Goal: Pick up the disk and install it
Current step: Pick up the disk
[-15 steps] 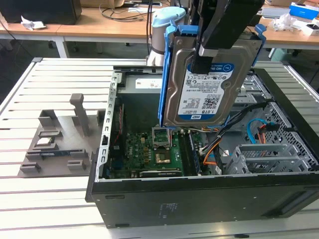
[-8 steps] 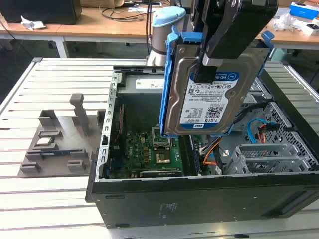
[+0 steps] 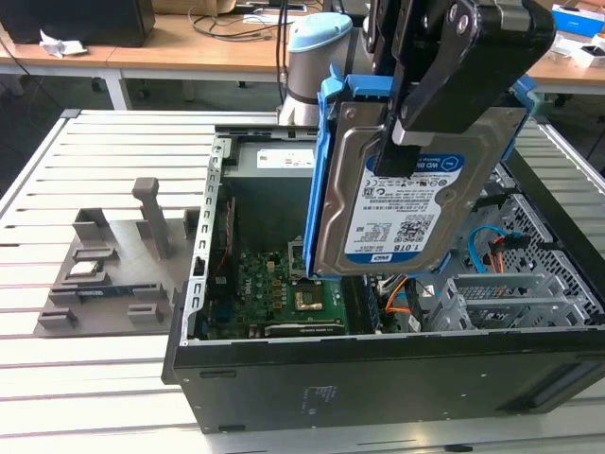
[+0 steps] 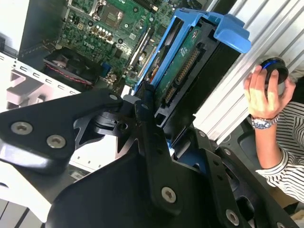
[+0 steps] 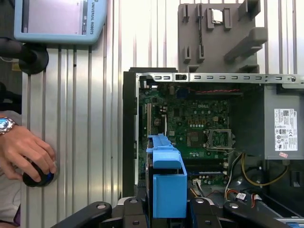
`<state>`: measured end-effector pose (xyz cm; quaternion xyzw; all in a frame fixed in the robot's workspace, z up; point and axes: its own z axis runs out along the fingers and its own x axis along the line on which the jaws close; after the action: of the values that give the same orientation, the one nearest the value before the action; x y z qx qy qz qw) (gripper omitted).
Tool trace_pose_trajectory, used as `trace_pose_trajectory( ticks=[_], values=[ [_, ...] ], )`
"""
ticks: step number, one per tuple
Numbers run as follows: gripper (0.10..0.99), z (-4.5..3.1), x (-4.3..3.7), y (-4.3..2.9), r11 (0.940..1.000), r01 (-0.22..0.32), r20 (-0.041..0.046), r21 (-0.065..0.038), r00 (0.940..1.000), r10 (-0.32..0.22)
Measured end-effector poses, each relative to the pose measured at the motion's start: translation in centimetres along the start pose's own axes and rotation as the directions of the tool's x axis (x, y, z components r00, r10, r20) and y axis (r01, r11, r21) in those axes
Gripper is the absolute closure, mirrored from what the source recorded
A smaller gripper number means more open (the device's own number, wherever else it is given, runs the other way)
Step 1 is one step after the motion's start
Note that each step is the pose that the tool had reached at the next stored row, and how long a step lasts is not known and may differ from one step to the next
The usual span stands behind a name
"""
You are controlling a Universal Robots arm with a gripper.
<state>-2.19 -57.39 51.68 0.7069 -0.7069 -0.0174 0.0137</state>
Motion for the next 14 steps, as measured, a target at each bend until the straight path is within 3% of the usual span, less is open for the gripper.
trace_pose_trajectory(
  ticks=[4, 7, 14],
  values=[
    [0.722, 0.0, 0.91, 0.0, 1.0, 0.0, 0.0001, 0.0, 1.0, 0.0],
    [0.722, -0.01, 1.0, -0.06, 1.0, 0.0, 0.0, 0.0, 1.0, 0.0],
    [0.722, -0.03, 0.56, -1.78, 1.0, 0.0, 0.0001, 0.0, 1.0, 0.0]
  ],
)
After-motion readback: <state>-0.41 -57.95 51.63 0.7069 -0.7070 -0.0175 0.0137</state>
